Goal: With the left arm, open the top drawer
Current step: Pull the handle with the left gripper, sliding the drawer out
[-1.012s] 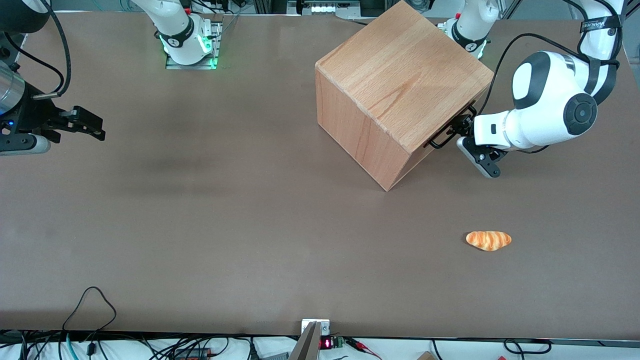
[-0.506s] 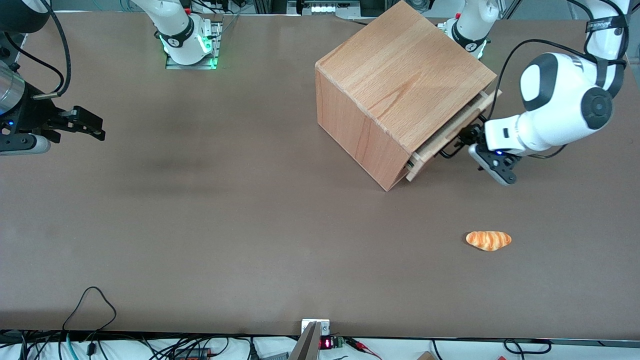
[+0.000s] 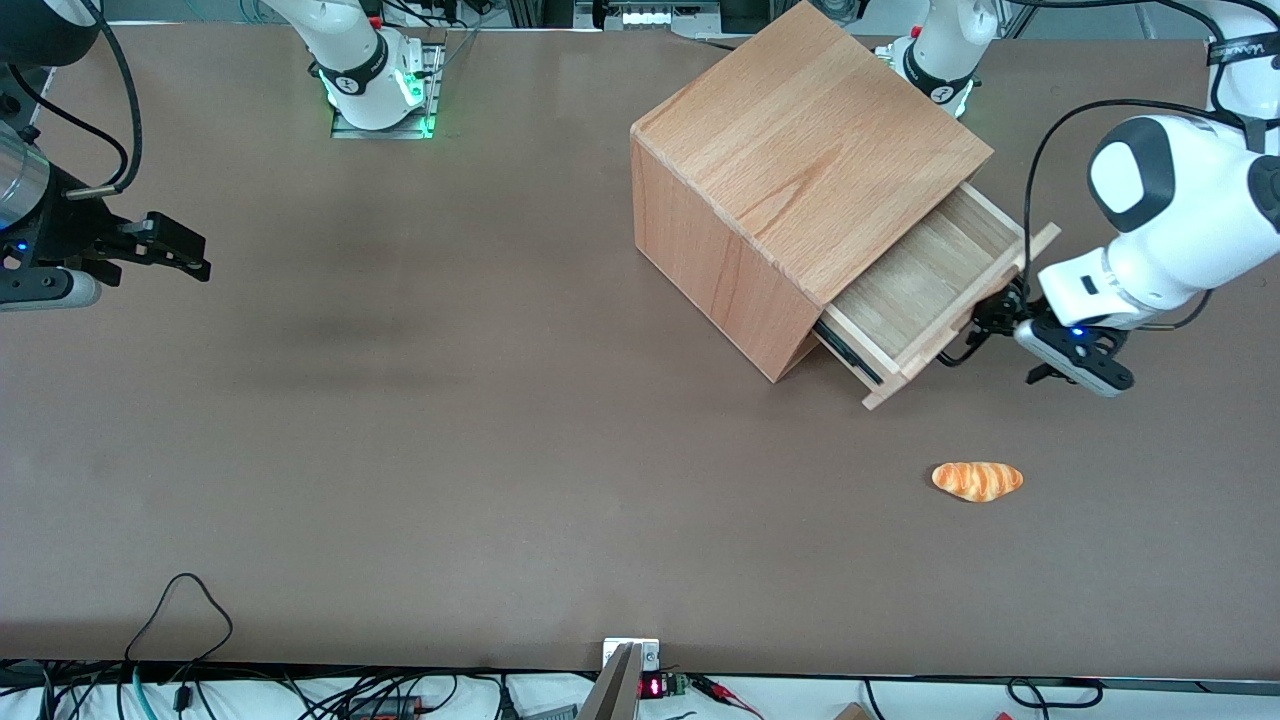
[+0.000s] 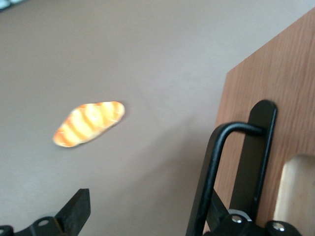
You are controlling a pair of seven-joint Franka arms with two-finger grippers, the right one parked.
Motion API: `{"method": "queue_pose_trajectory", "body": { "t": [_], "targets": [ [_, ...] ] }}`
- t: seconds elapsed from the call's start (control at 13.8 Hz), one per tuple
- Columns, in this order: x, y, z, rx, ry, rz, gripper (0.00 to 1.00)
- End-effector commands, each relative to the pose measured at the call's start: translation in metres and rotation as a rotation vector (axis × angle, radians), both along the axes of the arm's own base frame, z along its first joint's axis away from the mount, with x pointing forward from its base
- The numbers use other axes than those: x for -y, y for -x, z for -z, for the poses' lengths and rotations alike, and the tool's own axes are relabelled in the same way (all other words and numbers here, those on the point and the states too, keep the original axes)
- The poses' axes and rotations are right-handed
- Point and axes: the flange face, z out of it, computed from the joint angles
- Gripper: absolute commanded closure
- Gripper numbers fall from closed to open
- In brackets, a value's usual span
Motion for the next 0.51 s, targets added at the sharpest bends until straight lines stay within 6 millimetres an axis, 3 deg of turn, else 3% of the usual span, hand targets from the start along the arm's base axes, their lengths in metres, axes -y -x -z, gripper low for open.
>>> {"method": "queue_pose_trajectory", "body": {
  "t": [0.0,0.22,0.43],
  "targets": [
    [-0.043,-0.011,0.026,0.04,-0.116,-0.018,0.0],
    [-0.066,-0.017,0.016,0.087,-0.136,-0.068,0.0],
    [-0.067,-0.025,-0.007,0.12,-0.134,-0.086,0.0]
  ]
}}
